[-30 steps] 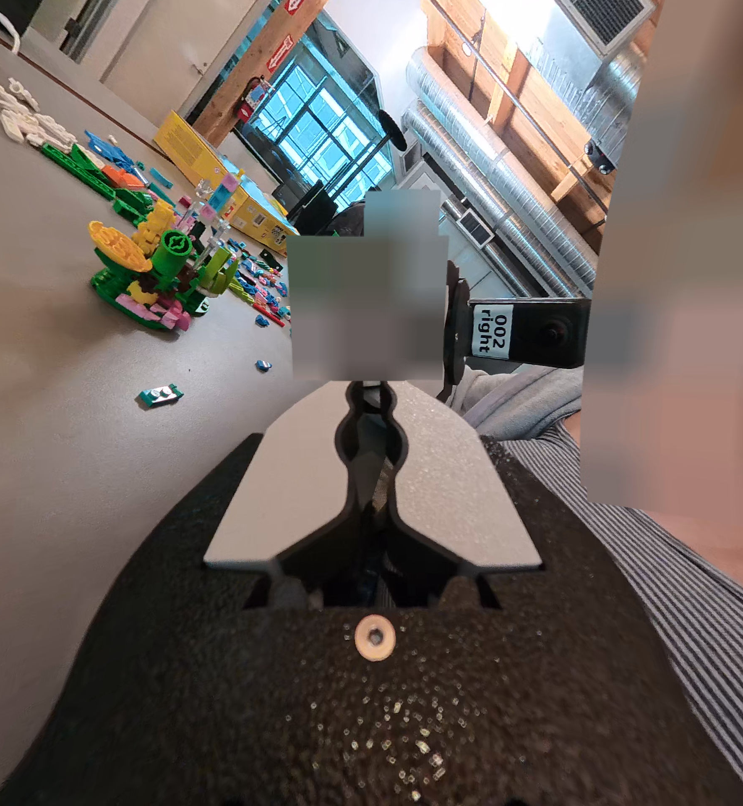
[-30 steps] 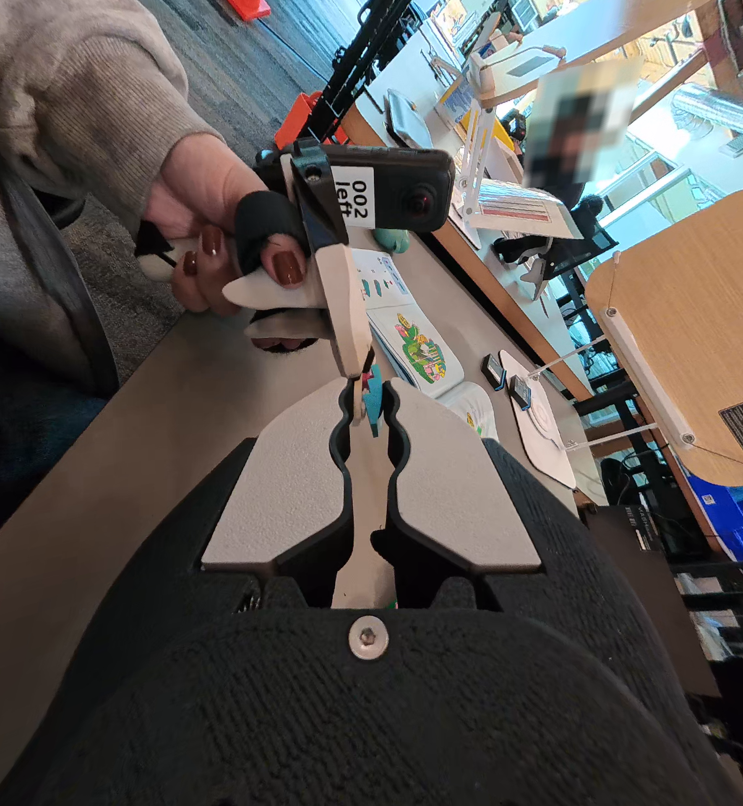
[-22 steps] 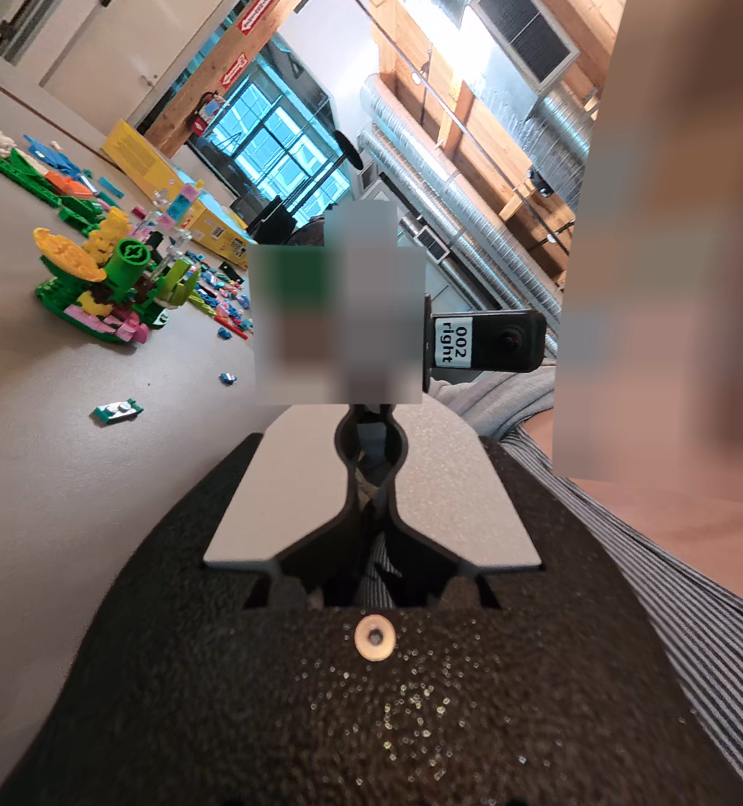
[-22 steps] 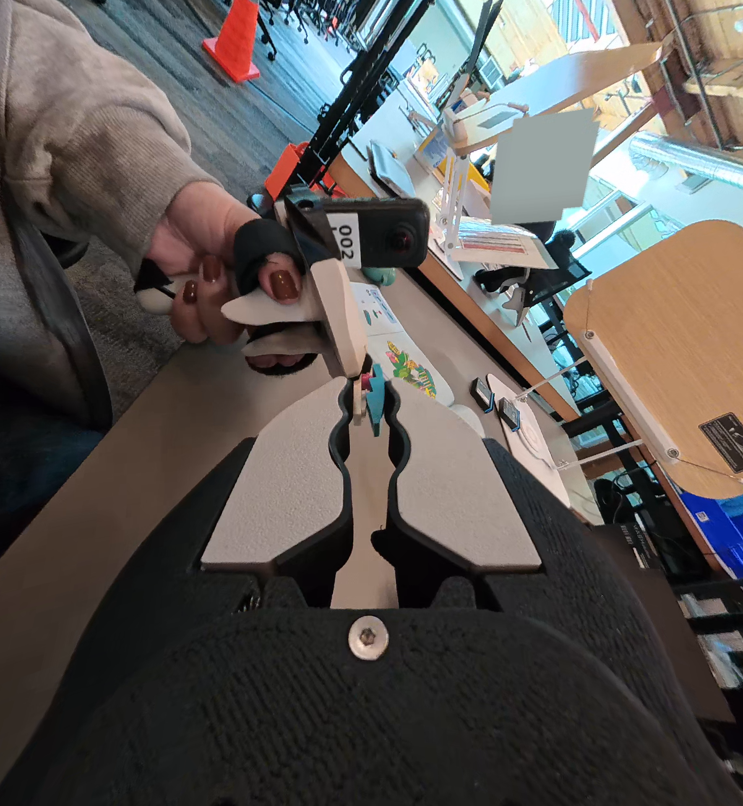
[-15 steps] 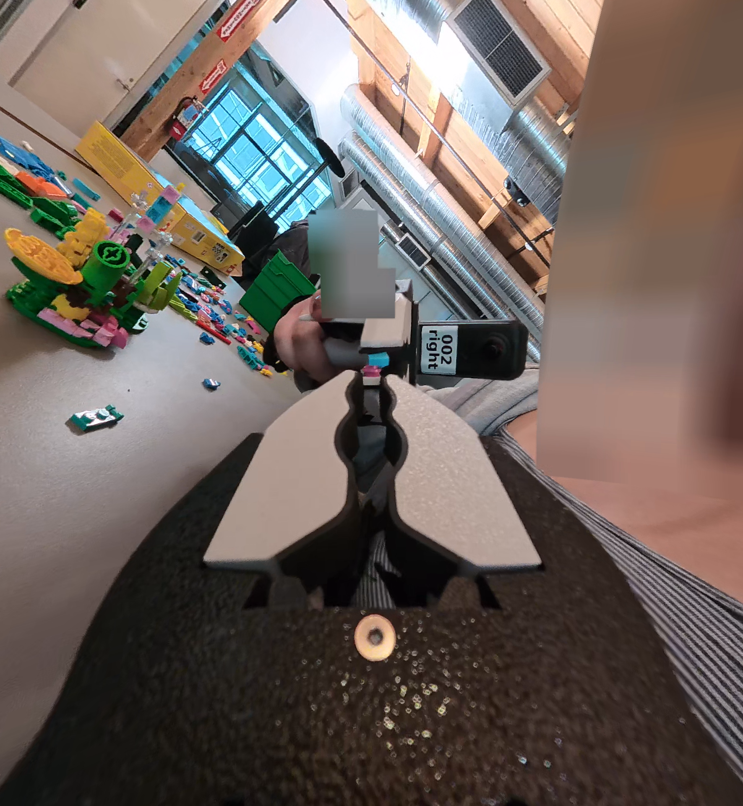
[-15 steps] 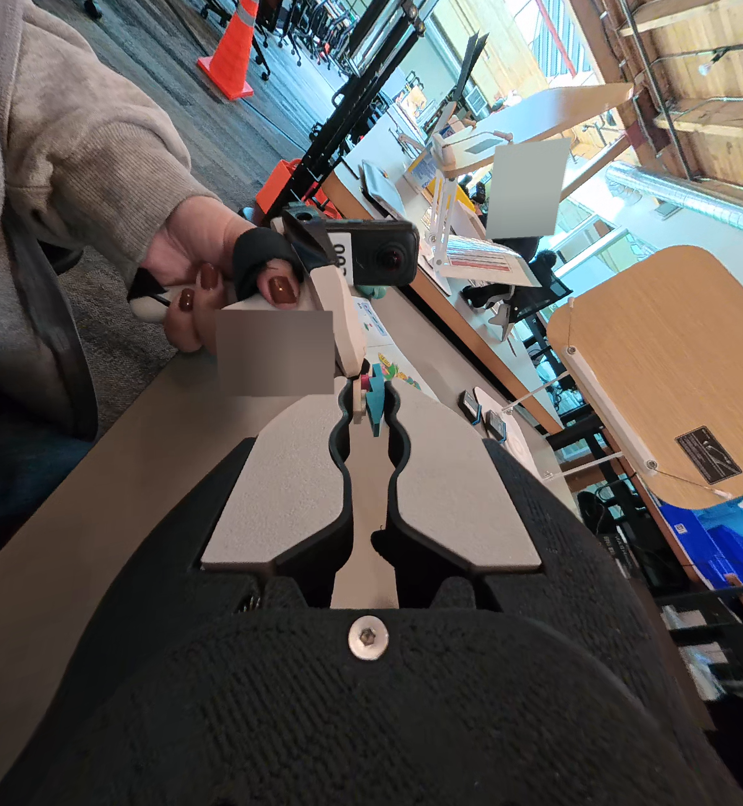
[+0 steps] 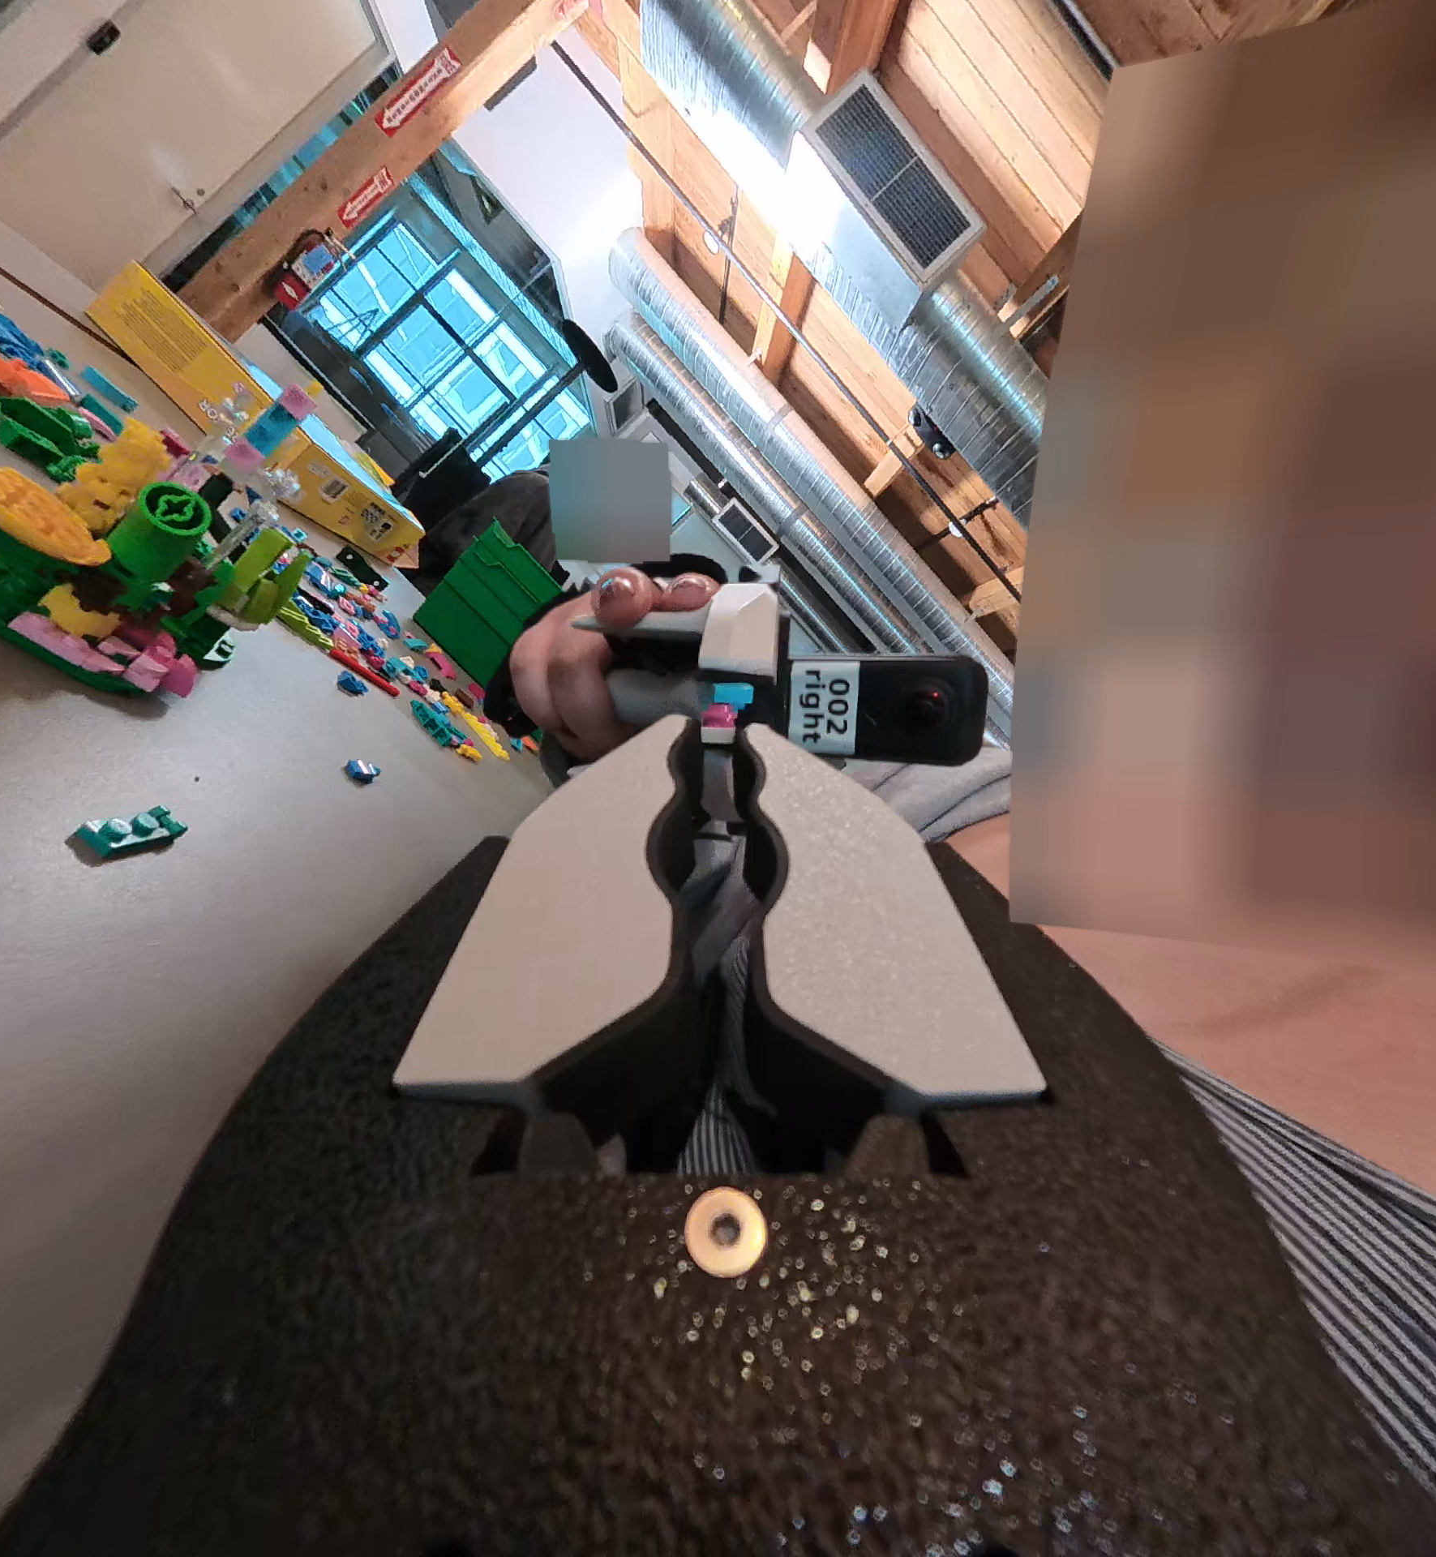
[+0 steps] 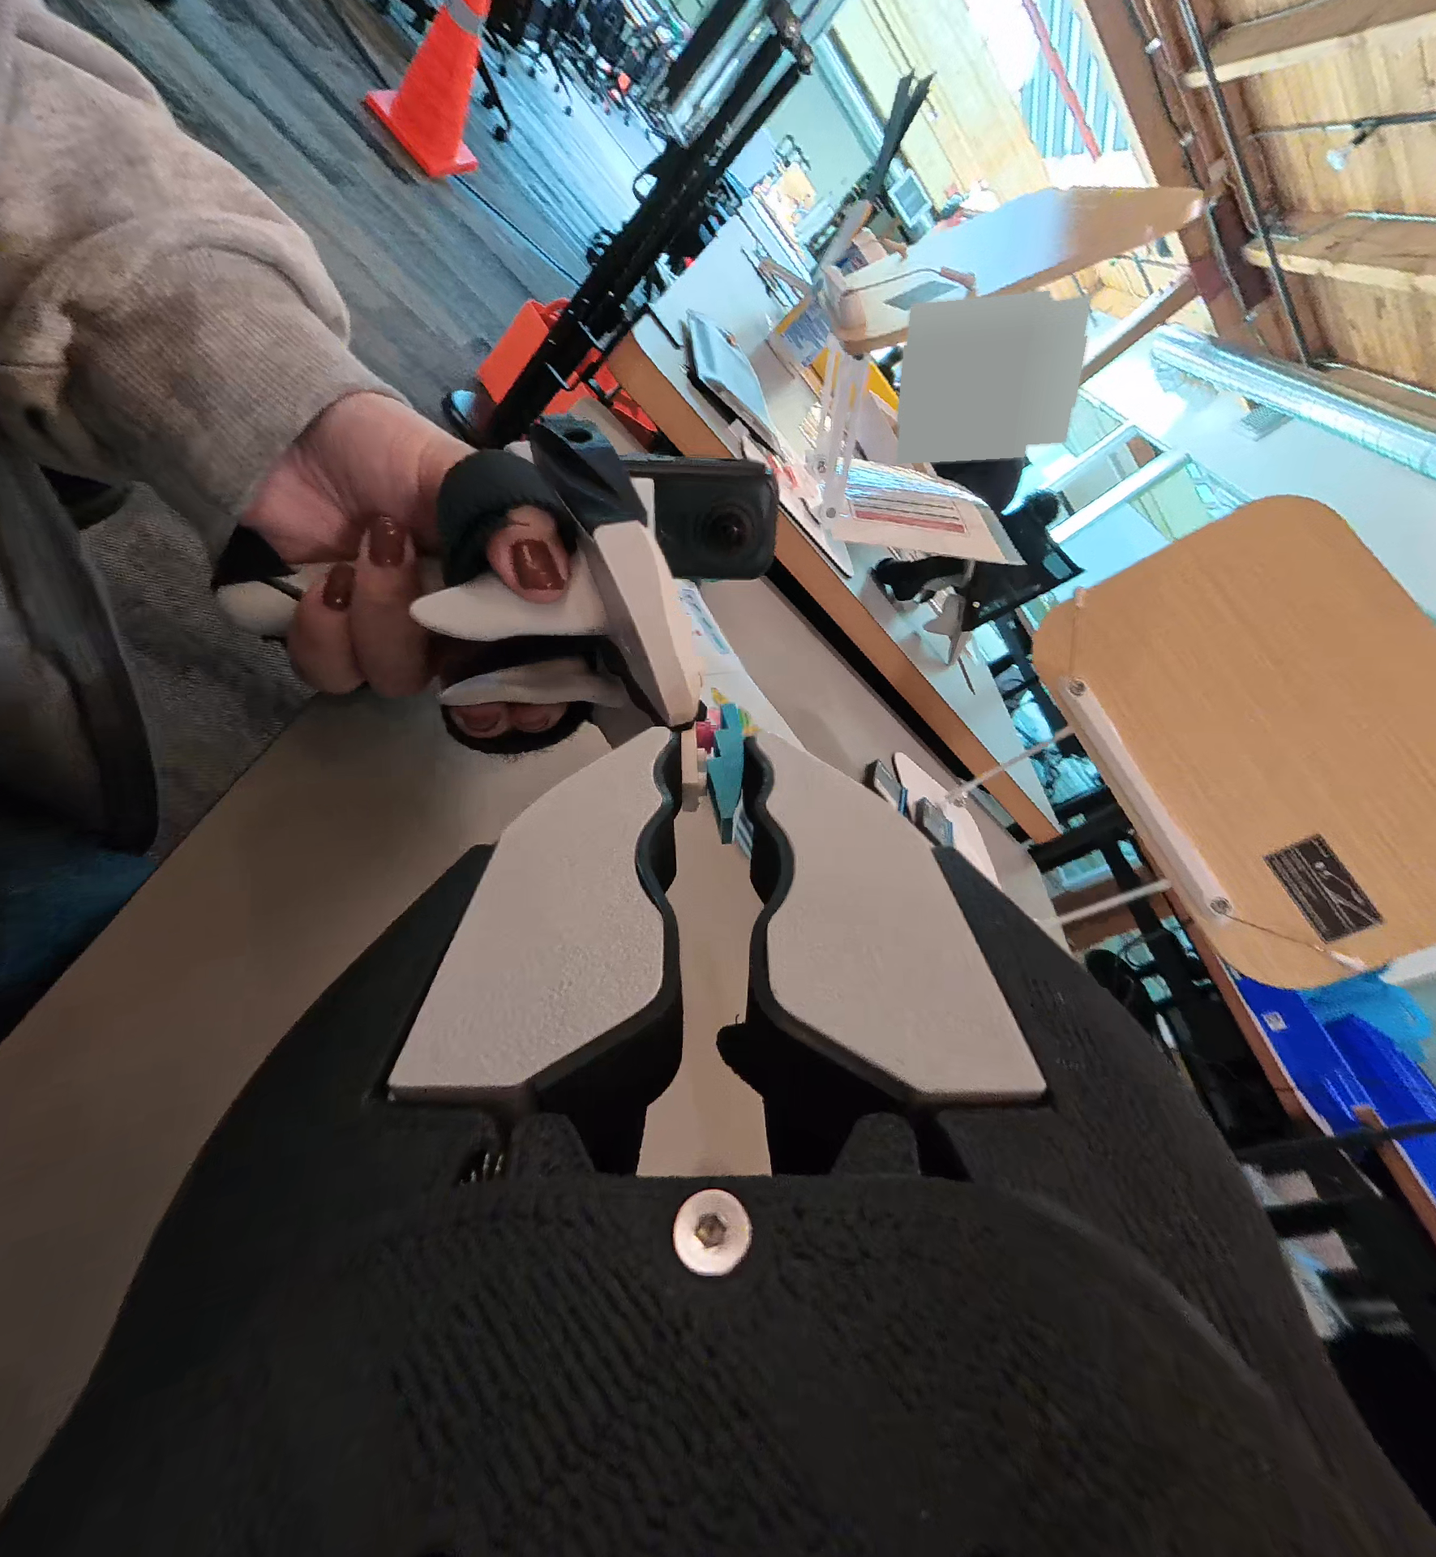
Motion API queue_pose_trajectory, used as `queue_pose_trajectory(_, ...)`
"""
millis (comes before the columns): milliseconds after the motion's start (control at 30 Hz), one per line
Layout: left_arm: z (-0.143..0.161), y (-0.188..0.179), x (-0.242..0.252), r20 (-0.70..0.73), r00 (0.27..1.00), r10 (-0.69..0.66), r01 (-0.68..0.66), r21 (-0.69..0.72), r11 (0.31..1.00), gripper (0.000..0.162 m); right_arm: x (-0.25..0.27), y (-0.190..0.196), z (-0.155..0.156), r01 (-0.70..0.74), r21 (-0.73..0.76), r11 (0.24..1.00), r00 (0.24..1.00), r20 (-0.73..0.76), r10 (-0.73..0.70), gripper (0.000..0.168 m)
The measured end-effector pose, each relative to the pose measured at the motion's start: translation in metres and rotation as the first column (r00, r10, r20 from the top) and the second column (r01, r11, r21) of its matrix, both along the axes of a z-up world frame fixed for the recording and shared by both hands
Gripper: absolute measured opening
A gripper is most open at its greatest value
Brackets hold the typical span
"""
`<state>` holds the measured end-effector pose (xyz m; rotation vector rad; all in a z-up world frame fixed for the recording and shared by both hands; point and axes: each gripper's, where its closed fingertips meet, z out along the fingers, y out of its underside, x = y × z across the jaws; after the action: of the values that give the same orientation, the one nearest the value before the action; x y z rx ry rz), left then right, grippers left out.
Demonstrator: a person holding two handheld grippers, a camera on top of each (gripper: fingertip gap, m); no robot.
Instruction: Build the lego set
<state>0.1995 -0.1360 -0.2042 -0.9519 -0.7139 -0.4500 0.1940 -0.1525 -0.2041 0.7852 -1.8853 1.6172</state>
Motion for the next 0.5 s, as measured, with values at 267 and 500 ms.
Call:
queue_pose_trajectory(267, 0.0053, 0.0013, 0.0053, -0.03, 0.999, -0.029, 0.03, 0.044, 0.999, 0.006, 0.0056, 0.0013, 0.0057, -0.038, -0.081, 0.996, 0.996, 0.074, 0.044, 0.012)
queue_pose_trajectory(500, 0.003, -0.0002, 0.0004, -0.024, 1.0, 0.016, -0.016, 0.02, 1.0, 0.006, 0.0005, 0.0004, 0.0038, 0.01, -0.096, 0.995, 0.996, 0.092, -0.001, 0.013)
